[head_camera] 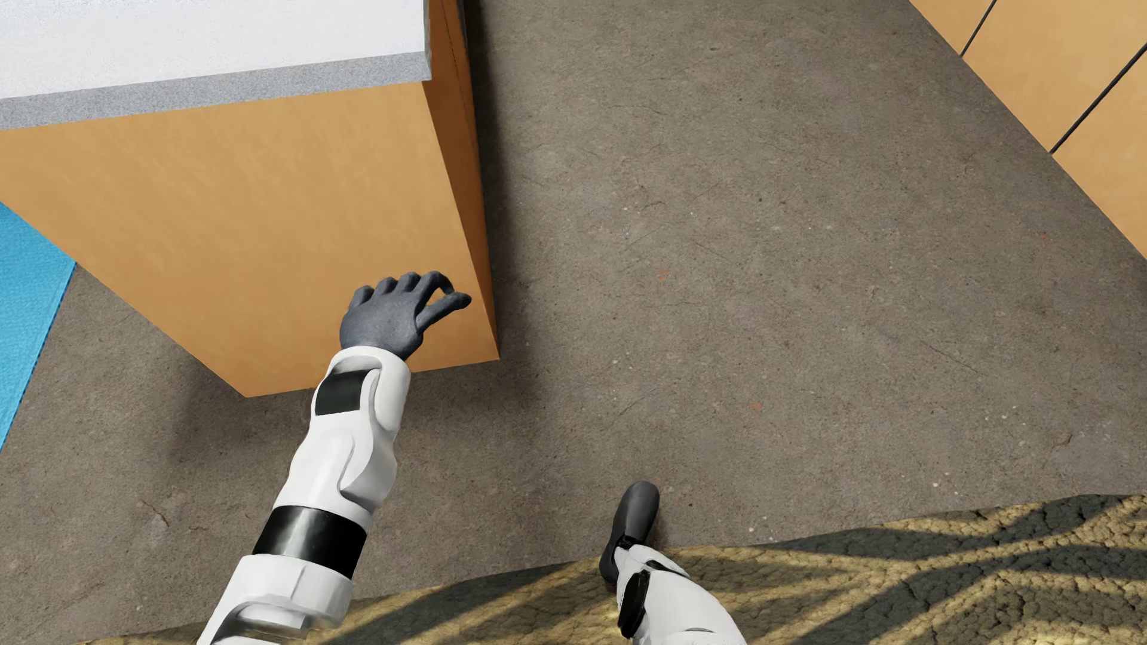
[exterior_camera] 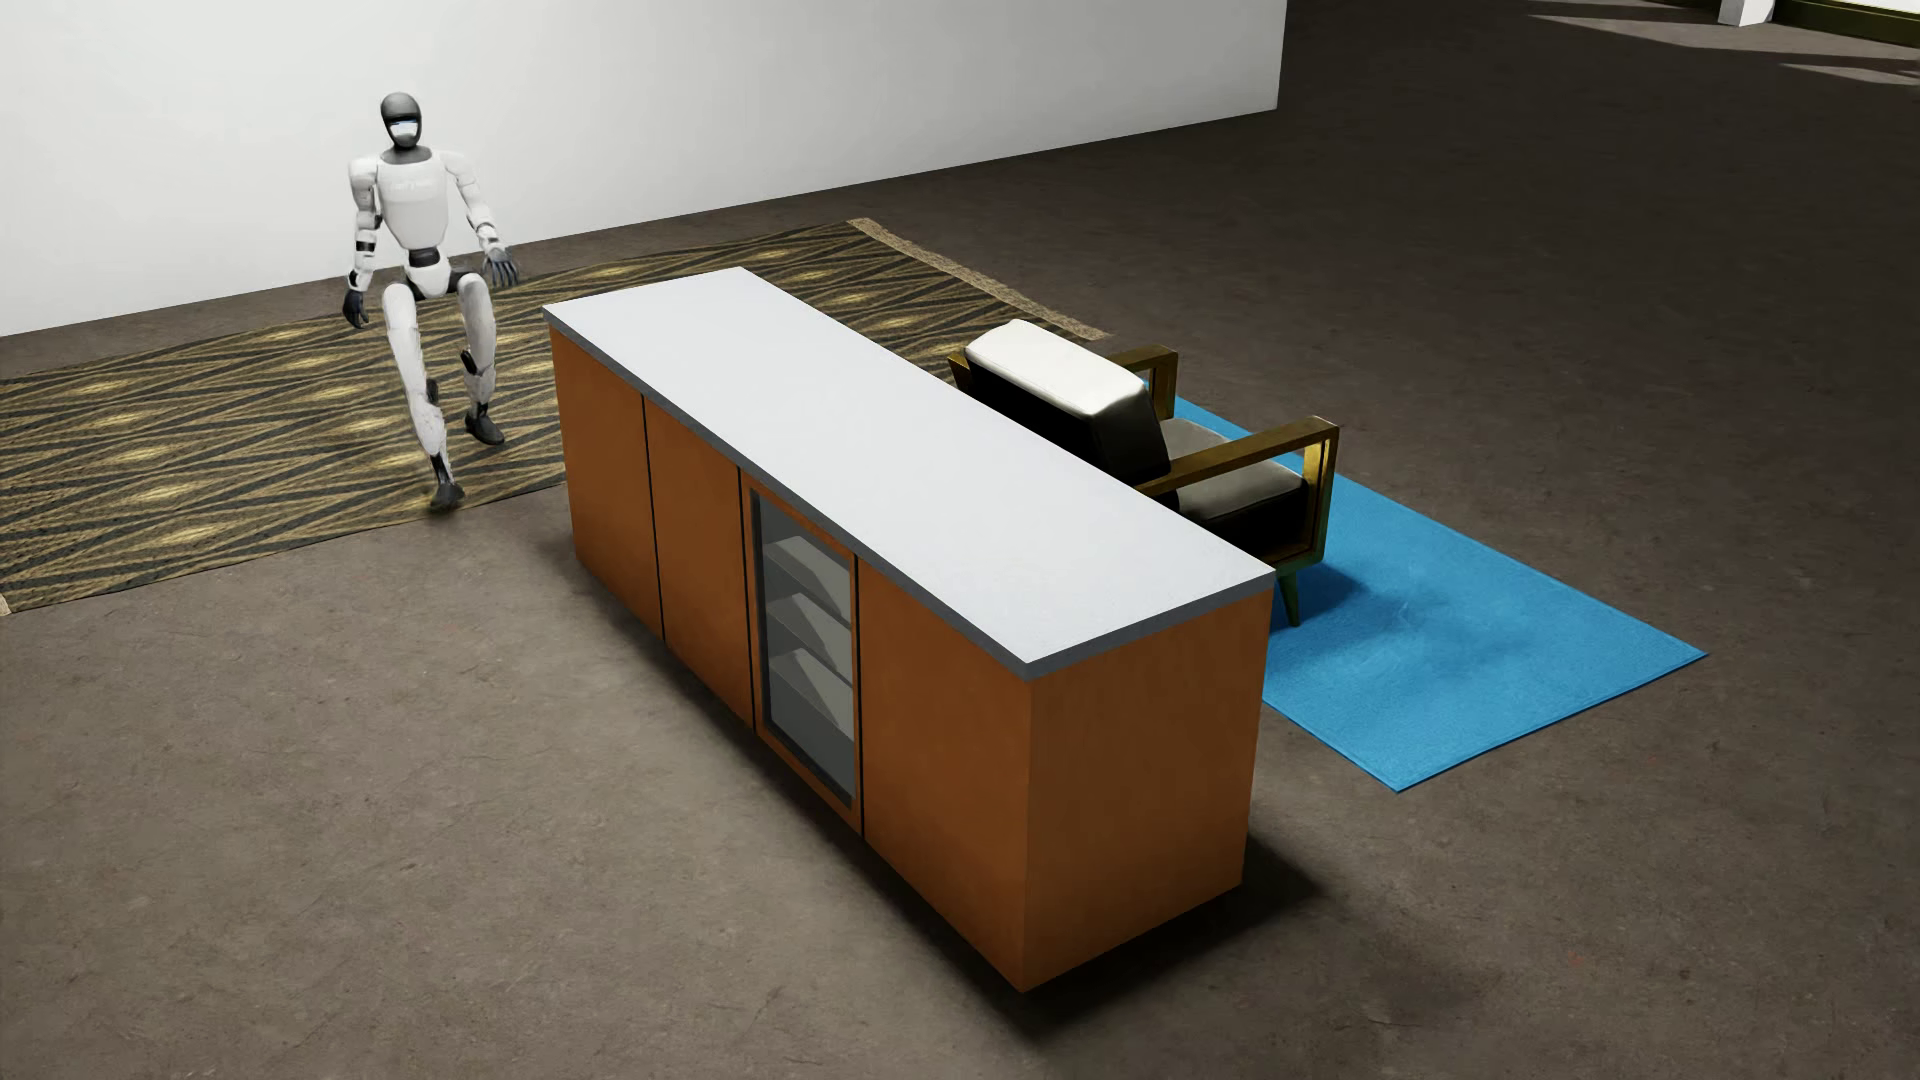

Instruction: Walk around the counter

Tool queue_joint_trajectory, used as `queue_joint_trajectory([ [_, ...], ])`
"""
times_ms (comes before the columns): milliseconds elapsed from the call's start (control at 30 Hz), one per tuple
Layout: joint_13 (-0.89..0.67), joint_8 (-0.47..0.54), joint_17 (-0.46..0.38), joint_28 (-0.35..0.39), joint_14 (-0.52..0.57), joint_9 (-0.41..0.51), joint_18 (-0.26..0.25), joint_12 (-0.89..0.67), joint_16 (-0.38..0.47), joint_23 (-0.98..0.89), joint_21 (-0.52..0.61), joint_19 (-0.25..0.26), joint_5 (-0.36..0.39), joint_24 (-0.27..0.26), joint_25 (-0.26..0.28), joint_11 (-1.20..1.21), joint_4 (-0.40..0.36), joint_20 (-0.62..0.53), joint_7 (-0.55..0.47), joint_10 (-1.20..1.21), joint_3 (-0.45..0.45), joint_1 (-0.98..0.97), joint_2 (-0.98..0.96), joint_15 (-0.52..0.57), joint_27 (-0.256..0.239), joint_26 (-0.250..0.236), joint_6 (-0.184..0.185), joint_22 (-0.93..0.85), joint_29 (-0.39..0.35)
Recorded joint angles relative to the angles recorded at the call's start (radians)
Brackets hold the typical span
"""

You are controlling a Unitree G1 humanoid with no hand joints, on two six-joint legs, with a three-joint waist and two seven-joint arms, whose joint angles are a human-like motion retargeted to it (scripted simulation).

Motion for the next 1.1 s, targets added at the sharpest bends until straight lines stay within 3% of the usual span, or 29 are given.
queue_joint_trajectory([
  [33,-0.010,-0.076,-0.005,-0.014,0.023,0.006,-0.019,0.029,0.004,0.000,0.009,-0.031,-0.020,-0.019,-0.002,0.077,0.007,-0.035,0.000,0.026,0.002,0.032,-0.003,-0.033,-0.009,-0.005,0.005,-0.044,0.004],
  [67,-0.018,-0.095,-0.003,-0.023,0.068,0.011,-0.035,0.070,0.014,-0.007,0.022,-0.128,-0.022,-0.012,-0.004,0.167,0.025,-0.073,-0.009,0.051,-0.003,0.058,-0.007,-0.043,-0.017,-0.013,0.014,-0.080,0.007],
  [100,-0.024,-0.096,0.006,-0.042,0.144,0.016,-0.059,0.122,0.025,-0.018,0.037,-0.202,-0.015,0.017,-0.005,0.229,0.053,-0.111,-0.032,0.115,-0.007,0.067,0.002,0.009,-0.031,-0.009,0.026,-0.094,0.003],
  [133,-0.031,-0.095,0.015,-0.048,0.234,0.020,-0.051,0.185,0.029,-0.027,0.059,-0.235,-0.004,0.057,-0.010,0.306,0.091,-0.135,-0.046,0.238,-0.011,0.047,0.011,0.017,-0.043,0.003,0.041,-0.094,0.004],
  [167,-0.044,-0.095,0.022,-0.055,0.331,0.025,-0.055,0.252,0.028,-0.029,0.089,-0.242,0.012,0.108,-0.018,0.393,0.141,-0.146,-0.064,0.436,-0.011,-0.014,0.016,-0.039,-0.060,0.027,0.059,-0.070,0.013],
  [233,-0.088,-0.093,0.019,-0.073,0.491,0.035,0.038,0.363,-0.004,-0.052,0.154,-0.236,0.086,0.234,-0.047,0.451,0.211,-0.148,-0.149,0.853,0.003,-0.220,0.081,-0.152,-0.082,0.079,0.096,0.063,0.038],
  [300,-0.113,-0.074,0.018,-0.070,0.370,0.044,0.059,0.424,-0.088,-0.139,0.194,-0.228,0.169,0.275,-0.070,0.410,0.126,-0.102,-0.290,1.120,0.030,-0.463,0.186,-0.214,-0.091,0.158,0.122,0.305,0.018],
  [333,-0.130,-0.054,0.016,-0.114,0.357,0.044,0.073,0.454,-0.124,-0.183,0.204,-0.221,0.204,0.254,-0.045,0.362,0.069,-0.052,-0.337,1.172,0.043,-0.570,0.251,-0.231,-0.102,0.194,0.126,0.420,-0.001],
  [367,-0.147,-0.024,0.004,-0.170,0.373,0.042,0.083,0.493,-0.144,-0.215,0.215,-0.213,0.238,0.261,-0.012,0.316,0.027,-0.031,-0.368,1.167,0.055,-0.663,0.314,-0.246,-0.131,0.225,0.126,0.502,-0.012],
  [433,-0.188,0.067,-0.042,-0.258,0.368,0.037,0.129,0.616,-0.161,-0.280,0.271,-0.196,0.289,0.315,0.053,0.248,0.033,-0.048,-0.355,1.008,0.082,-0.804,0.428,-0.286,-0.174,0.164,0.119,0.543,-0.005],
  [467,-0.220,0.121,-0.068,-0.243,0.364,0.034,0.176,0.693,-0.175,-0.308,0.312,-0.189,0.309,0.330,0.074,0.228,0.087,-0.039,-0.290,0.861,0.098,-0.850,0.476,-0.309,-0.176,0.119,0.115,0.510,0.007],
  [533,-0.280,0.215,-0.113,-0.156,0.382,0.027,0.186,0.844,-0.239,-0.335,0.386,-0.178,0.342,0.269,0.098,0.196,0.158,0.036,-0.095,0.430,0.124,-0.867,0.568,-0.357,-0.178,0.076,0.114,0.442,0.021],
  [567,-0.303,0.243,-0.127,-0.136,0.399,0.024,0.147,0.891,-0.271,-0.331,0.407,-0.173,0.349,0.229,0.107,0.158,0.119,0.066,-0.049,0.163,0.131,-0.852,0.625,-0.365,-0.173,0.065,0.115,0.431,0.012],
  [600,-0.317,0.259,-0.133,-0.141,0.393,0.021,0.062,0.920,-0.286,-0.310,0.423,-0.166,0.356,0.204,0.109,0.118,0.057,0.077,-0.077,-0.054,0.135,-0.853,0.690,-0.366,-0.150,0.059,0.116,0.431,0.006],
  [633,-0.323,0.270,-0.136,-0.182,0.335,0.019,-0.074,0.933,-0.279,-0.276,0.435,-0.158,0.358,0.223,0.110,0.087,-0.004,0.054,-0.184,-0.169,0.139,-0.864,0.756,-0.370,-0.123,0.049,0.113,0.439,0.006],
  [700,-0.313,0.252,-0.144,-0.235,0.339,0.016,-0.017,0.924,-0.242,-0.174,0.454,-0.152,0.361,0.328,0.089,0.099,-0.040,-0.005,-0.112,-0.049,0.137,-0.891,0.864,-0.347,-0.067,0.018,0.114,0.418,0.014],
  [733,-0.304,0.253,-0.148,-0.215,0.352,0.015,0.110,0.925,-0.247,-0.110,0.472,-0.153,0.346,0.346,0.073,0.127,-0.052,0.015,-0.097,0.069,0.147,-0.900,0.904,-0.306,-0.047,0.022,0.107,0.375,0.030],
  [767,-0.294,0.252,-0.153,-0.166,0.430,0.015,0.198,0.930,-0.265,-0.043,0.496,-0.149,0.321,0.339,0.046,0.203,-0.055,0.057,-0.083,0.151,0.162,-0.895,0.916,-0.212,-0.016,0.041,0.094,0.322,0.053],
  [800,-0.273,0.255,-0.152,-0.110,0.445,0.016,0.277,0.945,-0.299,0.032,0.513,-0.107,0.281,0.304,0.022,0.353,-0.049,0.112,-0.057,0.239,0.175,-0.880,0.890,-0.105,0.003,0.061,0.078,0.265,0.060],
  [833,-0.252,0.273,-0.149,-0.063,0.377,0.021,0.321,0.942,-0.348,0.089,0.523,-0.018,0.245,0.207,0.001,0.562,-0.044,0.192,-0.034,0.328,0.184,-0.863,0.830,-0.003,0.018,0.094,0.061,0.225,0.076],
  [867,-0.231,0.290,-0.145,-0.028,0.303,0.026,0.318,0.914,-0.384,0.124,0.521,0.024,0.201,0.107,-0.013,0.784,-0.044,0.255,-0.013,0.378,0.185,-0.821,0.739,0.127,0.025,0.127,0.046,0.210,0.082],
  [900,-0.195,0.318,-0.151,0.005,0.243,0.031,0.316,0.838,-0.397,0.096,0.492,0.015,0.166,0.022,-0.012,0.972,-0.057,0.299,0.000,0.393,0.178,-0.764,0.629,0.135,0.027,0.174,0.032,0.233,0.085],
  [933,-0.153,0.332,-0.147,0.027,0.203,0.034,0.316,0.765,-0.375,0.059,0.445,-0.026,0.124,0.020,0.003,1.112,-0.076,0.290,0.004,0.373,0.165,-0.693,0.518,0.048,0.018,0.198,0.022,0.313,0.070],
  [967,-0.106,0.336,-0.128,0.018,0.179,0.035,0.312,0.666,-0.337,0.018,0.385,-0.047,0.070,0.098,0.029,1.197,-0.101,0.229,-0.001,0.330,0.145,-0.613,0.408,0.008,0.006,0.228,0.014,0.414,0.028],
  [1000,-0.060,0.333,-0.107,-0.017,0.164,0.033,0.309,0.561,-0.284,-0.027,0.331,-0.071,0.021,0.249,0.060,1.226,-0.127,0.108,-0.020,0.273,0.120,-0.528,0.310,-0.005,-0.018,0.221,0.009,0.510,0.004],
  [1033,-0.025,0.325,-0.097,-0.036,0.148,0.030,0.305,0.468,-0.240,-0.064,0.294,-0.097,-0.019,0.387,0.077,1.206,-0.152,-0.010,-0.048,0.224,0.092,-0.449,0.221,-0.009,-0.034,0.162,0.006,0.551,-0.005],
  [1067,0.001,0.309,-0.096,-0.030,0.129,0.024,0.300,0.388,-0.218,-0.101,0.273,-0.102,-0.043,0.443,0.082,1.137,-0.170,-0.061,-0.081,0.181,0.065,-0.379,0.143,-0.015,-0.052,0.096,0.007,0.532,-0.013],
  [1100,0.019,0.289,-0.103,-0.028,0.107,0.018,0.295,0.319,-0.206,-0.124,0.266,-0.111,-0.054,0.432,0.081,1.024,-0.183,-0.065,-0.117,0.148,0.041,-0.313,0.084,-0.022,-0.070,0.049,0.008,0.480,-0.014],
])
